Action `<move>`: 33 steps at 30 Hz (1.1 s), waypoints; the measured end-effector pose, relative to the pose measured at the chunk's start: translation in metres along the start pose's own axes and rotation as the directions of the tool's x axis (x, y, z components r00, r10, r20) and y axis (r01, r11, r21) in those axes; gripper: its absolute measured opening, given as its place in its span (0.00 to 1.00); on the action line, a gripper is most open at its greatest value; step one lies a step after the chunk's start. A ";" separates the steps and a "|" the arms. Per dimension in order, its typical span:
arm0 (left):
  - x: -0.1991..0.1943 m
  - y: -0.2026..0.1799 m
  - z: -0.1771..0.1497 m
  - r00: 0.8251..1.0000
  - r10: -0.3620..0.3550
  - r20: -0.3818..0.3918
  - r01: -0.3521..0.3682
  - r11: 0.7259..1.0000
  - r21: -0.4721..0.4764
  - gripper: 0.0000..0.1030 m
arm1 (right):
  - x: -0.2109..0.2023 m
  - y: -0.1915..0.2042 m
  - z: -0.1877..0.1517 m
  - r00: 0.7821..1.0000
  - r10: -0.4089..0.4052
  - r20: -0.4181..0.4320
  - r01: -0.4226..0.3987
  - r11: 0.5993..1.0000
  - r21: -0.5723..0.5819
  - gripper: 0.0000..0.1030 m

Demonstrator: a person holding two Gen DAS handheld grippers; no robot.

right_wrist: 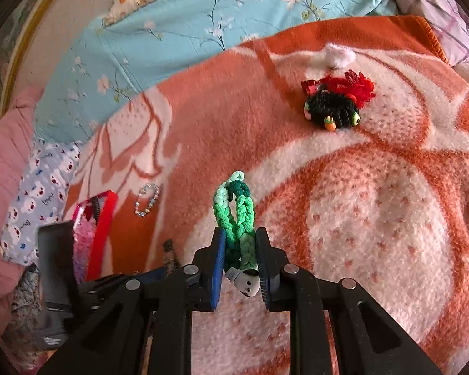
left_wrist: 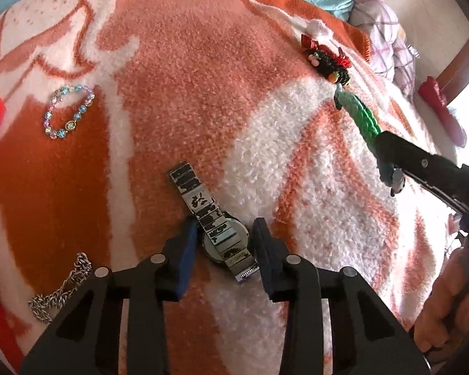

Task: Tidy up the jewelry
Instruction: 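Grasp the silver watch with left tool while right tool grasps the green braided keychain, then carry the watch and green keychain into the white box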

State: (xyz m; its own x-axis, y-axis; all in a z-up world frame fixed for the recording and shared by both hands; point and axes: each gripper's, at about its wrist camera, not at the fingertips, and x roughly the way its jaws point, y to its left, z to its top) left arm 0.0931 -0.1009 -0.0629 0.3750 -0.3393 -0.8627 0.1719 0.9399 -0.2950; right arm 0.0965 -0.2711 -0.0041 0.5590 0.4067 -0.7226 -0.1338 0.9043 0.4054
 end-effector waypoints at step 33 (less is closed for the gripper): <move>-0.147 0.077 -0.057 0.974 0.035 0.225 -0.010 0.994 -0.111 0.30 | -0.015 0.113 -0.040 0.989 0.144 -0.036 -0.148 0.980 -0.136 0.18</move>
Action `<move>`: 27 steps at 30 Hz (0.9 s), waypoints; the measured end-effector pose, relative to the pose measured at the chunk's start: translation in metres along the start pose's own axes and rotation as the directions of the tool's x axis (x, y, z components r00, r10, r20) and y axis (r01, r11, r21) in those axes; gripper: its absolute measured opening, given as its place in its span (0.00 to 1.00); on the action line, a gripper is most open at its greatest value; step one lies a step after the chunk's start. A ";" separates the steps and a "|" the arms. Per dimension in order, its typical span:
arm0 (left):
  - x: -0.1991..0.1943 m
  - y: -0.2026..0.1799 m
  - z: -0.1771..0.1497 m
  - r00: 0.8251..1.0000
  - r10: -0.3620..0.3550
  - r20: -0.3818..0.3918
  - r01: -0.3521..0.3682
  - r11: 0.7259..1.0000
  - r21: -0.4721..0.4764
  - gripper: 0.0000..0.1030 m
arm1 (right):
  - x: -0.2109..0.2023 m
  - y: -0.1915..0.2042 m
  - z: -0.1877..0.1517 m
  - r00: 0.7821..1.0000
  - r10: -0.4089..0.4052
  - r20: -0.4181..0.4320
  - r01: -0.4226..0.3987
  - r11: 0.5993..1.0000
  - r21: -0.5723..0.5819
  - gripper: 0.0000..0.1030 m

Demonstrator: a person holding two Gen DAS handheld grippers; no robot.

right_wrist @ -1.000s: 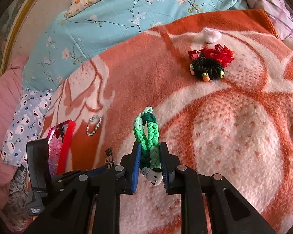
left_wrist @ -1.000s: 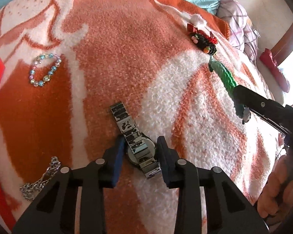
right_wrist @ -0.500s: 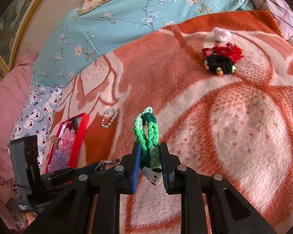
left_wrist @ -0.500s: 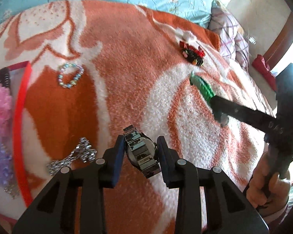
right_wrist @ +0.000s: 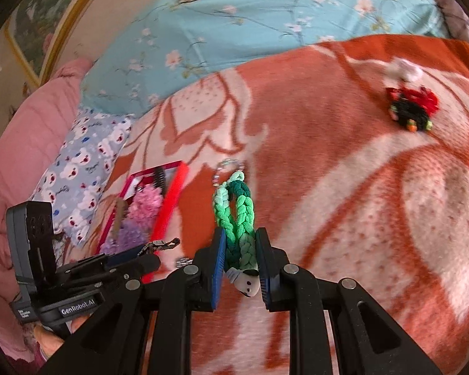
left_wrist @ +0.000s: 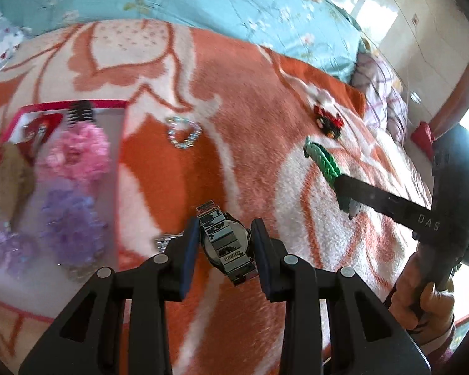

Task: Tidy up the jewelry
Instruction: 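Carry the watch and green keychain into the white box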

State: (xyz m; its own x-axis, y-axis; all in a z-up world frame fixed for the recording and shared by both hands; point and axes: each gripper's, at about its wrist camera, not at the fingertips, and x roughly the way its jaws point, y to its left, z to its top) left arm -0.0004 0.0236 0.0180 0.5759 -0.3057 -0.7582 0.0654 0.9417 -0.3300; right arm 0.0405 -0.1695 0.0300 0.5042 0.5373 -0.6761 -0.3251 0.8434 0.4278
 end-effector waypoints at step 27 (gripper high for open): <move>-0.097 0.139 -0.032 0.973 0.189 0.135 -0.154 0.960 -0.233 0.30 | 0.067 0.148 -0.014 0.978 0.160 -0.132 -0.186 0.959 -0.215 0.18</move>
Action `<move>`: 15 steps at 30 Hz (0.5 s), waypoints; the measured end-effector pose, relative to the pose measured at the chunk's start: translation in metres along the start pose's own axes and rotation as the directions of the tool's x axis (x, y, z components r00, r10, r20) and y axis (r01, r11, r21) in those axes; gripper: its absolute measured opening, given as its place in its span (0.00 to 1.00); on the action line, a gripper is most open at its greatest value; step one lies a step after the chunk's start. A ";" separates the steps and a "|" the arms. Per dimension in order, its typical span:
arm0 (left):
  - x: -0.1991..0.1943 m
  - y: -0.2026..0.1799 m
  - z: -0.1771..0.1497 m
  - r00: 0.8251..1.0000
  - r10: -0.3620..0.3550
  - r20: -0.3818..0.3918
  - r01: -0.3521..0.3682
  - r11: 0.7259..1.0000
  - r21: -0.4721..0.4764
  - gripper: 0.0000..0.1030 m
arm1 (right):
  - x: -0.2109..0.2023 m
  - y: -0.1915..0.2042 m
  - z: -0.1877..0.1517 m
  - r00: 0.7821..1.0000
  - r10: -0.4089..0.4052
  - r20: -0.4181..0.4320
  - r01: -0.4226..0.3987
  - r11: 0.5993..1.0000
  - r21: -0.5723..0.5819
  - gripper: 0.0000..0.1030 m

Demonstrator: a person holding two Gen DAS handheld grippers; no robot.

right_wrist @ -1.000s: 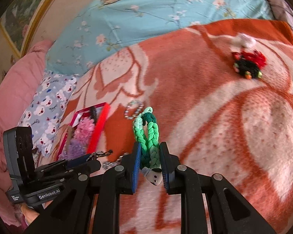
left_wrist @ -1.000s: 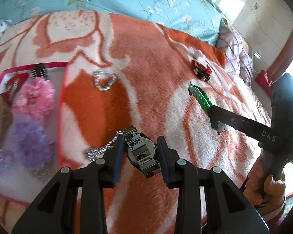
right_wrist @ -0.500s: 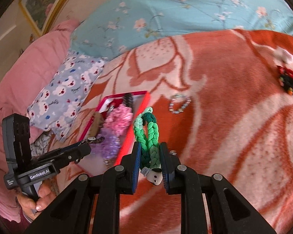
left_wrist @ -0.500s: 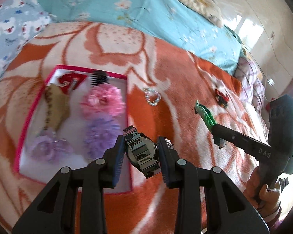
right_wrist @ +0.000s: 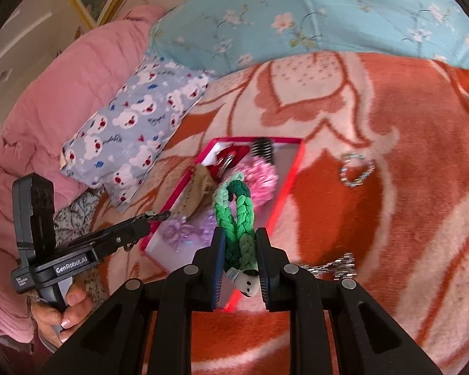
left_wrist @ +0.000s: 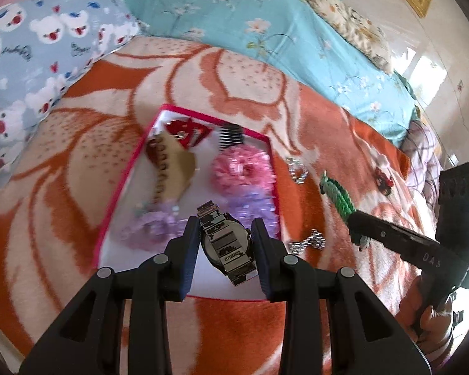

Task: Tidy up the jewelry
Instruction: 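Carry the watch and green keychain into the white box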

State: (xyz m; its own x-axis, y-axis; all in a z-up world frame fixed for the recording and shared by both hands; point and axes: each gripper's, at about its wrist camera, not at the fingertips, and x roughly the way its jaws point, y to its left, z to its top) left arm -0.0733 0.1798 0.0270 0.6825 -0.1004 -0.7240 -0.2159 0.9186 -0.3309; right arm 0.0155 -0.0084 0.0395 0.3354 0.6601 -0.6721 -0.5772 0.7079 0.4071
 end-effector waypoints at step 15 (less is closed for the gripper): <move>0.016 0.050 -0.003 0.998 0.058 -0.008 -0.058 0.996 -0.065 0.30 | 0.078 0.033 -0.025 0.988 0.006 -0.153 -0.015 0.998 -0.058 0.18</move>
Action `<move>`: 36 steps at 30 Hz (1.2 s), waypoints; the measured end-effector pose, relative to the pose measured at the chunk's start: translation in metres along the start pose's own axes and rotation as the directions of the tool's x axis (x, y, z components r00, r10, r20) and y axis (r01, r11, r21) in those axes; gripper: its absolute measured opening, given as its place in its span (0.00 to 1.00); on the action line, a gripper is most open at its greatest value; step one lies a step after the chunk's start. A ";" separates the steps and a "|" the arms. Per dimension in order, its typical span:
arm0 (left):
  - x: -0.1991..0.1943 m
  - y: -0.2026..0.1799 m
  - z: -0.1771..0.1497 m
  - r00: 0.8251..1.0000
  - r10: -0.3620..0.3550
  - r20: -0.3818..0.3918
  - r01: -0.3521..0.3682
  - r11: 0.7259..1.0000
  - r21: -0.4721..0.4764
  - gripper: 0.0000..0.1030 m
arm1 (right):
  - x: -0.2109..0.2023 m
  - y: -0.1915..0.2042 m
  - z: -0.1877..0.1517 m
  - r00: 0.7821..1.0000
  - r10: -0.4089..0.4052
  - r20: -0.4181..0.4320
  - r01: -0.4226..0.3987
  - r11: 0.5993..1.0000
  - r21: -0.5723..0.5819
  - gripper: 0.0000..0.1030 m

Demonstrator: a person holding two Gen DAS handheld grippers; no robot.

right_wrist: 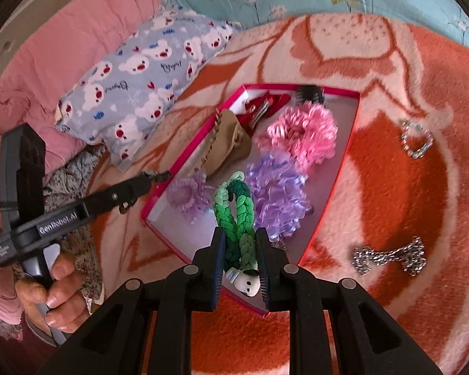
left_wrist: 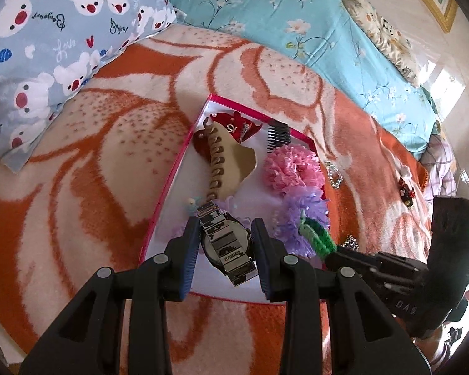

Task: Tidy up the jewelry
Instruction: 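Carry the watch and green keychain into the white box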

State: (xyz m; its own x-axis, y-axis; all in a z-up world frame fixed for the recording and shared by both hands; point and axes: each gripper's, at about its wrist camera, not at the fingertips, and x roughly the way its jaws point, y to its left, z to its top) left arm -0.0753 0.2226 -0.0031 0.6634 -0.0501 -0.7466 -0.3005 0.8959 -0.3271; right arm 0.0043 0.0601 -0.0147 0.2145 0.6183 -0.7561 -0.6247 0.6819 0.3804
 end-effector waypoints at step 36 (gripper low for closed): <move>0.050 0.014 -0.013 0.994 0.038 -0.099 -0.035 0.999 0.025 0.28 | 0.040 -0.013 0.000 0.997 -0.019 -0.080 0.022 0.999 0.033 0.23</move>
State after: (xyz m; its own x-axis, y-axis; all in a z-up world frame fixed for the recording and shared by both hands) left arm -0.0553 0.2273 -0.0526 0.5805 -0.0599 -0.8121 -0.3067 0.9077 -0.2862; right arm 0.0210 0.0758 -0.0497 0.1652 0.5717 -0.8036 -0.5944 0.7079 0.3814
